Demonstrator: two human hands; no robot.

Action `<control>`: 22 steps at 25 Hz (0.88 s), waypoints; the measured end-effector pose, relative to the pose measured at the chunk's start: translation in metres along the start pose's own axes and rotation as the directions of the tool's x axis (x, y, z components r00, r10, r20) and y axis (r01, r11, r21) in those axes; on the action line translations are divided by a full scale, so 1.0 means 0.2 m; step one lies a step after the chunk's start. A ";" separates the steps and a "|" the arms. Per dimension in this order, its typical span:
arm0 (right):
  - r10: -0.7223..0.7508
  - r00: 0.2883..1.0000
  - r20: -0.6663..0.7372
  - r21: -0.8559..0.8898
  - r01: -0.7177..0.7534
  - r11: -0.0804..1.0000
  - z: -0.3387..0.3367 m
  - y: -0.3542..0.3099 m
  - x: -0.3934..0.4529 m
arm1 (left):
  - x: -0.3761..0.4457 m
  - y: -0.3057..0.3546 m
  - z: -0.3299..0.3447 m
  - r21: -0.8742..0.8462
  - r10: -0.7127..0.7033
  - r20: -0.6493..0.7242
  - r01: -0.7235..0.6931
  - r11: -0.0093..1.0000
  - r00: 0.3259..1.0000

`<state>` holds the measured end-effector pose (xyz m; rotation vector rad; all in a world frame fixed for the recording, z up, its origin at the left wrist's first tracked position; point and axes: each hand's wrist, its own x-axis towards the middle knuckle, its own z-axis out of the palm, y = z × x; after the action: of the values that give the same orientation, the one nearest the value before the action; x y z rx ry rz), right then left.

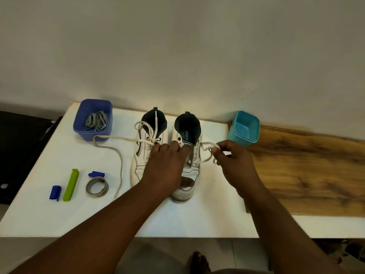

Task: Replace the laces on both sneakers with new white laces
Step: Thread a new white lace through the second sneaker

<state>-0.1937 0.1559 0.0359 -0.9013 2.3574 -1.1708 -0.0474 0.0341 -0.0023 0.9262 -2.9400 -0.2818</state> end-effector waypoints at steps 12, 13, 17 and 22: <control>-0.104 0.687 -0.719 0.506 0.621 0.599 -0.25 -0.14 0.08 | 0.02 -0.02 0.00 -0.060 -0.015 -0.015 0.014 0.998 1.000; -0.118 0.662 -0.740 0.497 0.656 0.568 -0.30 -0.16 0.10 | 0.02 -0.02 0.00 -0.062 -0.018 -0.022 0.017 0.998 1.000; -0.161 0.942 -0.296 0.370 0.269 0.890 -0.17 -0.12 0.07 | 0.02 -0.01 0.00 -0.084 -0.031 -0.018 0.029 0.996 0.999; -0.142 0.984 0.104 -0.373 0.171 0.912 0.10 0.05 0.01 | 0.03 -0.03 -0.01 -0.135 -0.026 -0.005 0.025 0.990 1.000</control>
<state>-0.1876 0.1478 0.0166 -1.2584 2.5339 -0.7197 -0.0482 0.0248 -0.0019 0.9439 -2.8622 -0.4715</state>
